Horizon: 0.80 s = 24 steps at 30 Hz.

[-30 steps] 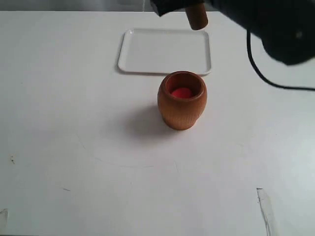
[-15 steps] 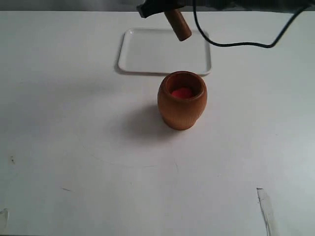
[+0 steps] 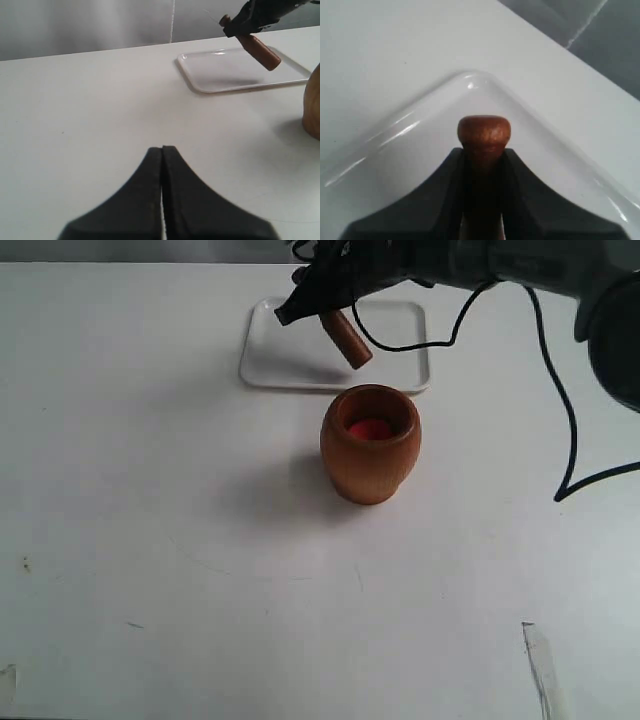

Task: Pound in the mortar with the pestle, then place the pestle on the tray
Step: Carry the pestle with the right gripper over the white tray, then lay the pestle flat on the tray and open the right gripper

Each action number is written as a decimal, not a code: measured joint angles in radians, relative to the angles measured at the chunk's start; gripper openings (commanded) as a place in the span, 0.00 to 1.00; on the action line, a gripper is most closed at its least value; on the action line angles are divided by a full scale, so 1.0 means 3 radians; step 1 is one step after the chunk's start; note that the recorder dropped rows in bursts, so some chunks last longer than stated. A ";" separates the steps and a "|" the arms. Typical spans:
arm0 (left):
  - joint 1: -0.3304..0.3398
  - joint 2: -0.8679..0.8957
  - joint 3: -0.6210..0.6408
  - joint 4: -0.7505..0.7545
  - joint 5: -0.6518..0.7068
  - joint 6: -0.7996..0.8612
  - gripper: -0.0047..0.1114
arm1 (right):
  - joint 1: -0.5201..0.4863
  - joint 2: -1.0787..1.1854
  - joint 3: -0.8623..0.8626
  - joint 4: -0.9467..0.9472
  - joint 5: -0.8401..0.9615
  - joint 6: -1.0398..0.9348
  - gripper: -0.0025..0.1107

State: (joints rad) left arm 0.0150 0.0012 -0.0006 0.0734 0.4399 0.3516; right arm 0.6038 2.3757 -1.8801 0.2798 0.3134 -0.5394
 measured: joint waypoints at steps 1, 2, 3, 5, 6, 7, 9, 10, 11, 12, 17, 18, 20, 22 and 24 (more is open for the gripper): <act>0.0000 0.0000 0.0000 0.0000 0.0000 0.0000 0.04 | 0.0000 0.0041 -0.0027 0.0000 0.0022 0.0000 0.02; 0.0000 0.0000 0.0000 0.0000 0.0000 0.0000 0.04 | 0.0000 0.0086 -0.0047 0.0000 0.0022 0.0000 0.02; 0.0000 0.0000 0.0000 0.0000 0.0000 0.0000 0.04 | 0.0000 0.0123 -0.0060 0.0000 0.0022 0.0000 0.02; 0.0000 0.0000 0.0000 0.0000 0.0000 0.0000 0.04 | 0.0000 0.0172 -0.0073 0.0000 0.0022 0.0000 0.02; 0.0000 0.0000 0.0000 0.0000 0.0000 0.0000 0.04 | 0.0000 0.0192 -0.0073 0.0000 0.0022 0.0000 0.02; 0.0000 0.0000 0.0000 0.0000 0.0000 0.0000 0.04 | 0.0000 0.0206 -0.0073 0.0000 0.0022 0.0000 0.02; 0.0000 0.0000 0.0000 0.0000 0.0000 0.0000 0.04 | 0.0000 0.0247 -0.0073 -0.0007 0.0022 0.0000 0.02; 0.0000 0.0000 0.0000 0.0000 0.0000 0.0000 0.04 | 0.0000 0.0265 -0.0074 -0.0013 0.0022 0.0000 0.02; 0.0000 0.0000 0.0000 0.0000 0.0000 0.0000 0.04 | 0.0000 0.0278 -0.0074 -0.0013 0.0022 0.0000 0.02; 0.0000 0.0000 0.0000 0.0000 0.0000 0.0000 0.04 | 0.0000 0.0295 -0.0074 -0.0013 0.0016 0.0000 0.02; 0.0000 0.0000 0.0000 0.0000 0.0000 0.0000 0.04 | 0.0000 0.0356 -0.0081 -0.0013 -0.0014 0.0000 0.02; 0.0000 0.0000 0.0000 0.0000 0.0000 0.0000 0.04 | 0.0000 0.0366 -0.0081 -0.0013 -0.0014 0.0000 0.02; 0.0000 0.0000 0.0000 0.0000 0.0000 0.0000 0.04 | 0.0000 0.0365 -0.0081 -0.0013 -0.0014 0.0000 0.02; 0.0000 0.0000 0.0000 0.0000 0.0000 0.0000 0.04 | 0.0000 0.0365 -0.0081 -0.0013 -0.0019 0.0000 0.02; 0.0000 0.0000 0.0000 0.0000 0.0000 0.0000 0.04 | 0.0000 0.0365 -0.0081 -0.0013 -0.0019 0.0000 0.06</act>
State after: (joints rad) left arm 0.0150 0.0012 -0.0006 0.0734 0.4399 0.3516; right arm 0.6038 2.4853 -1.9044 0.2758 0.3076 -0.5394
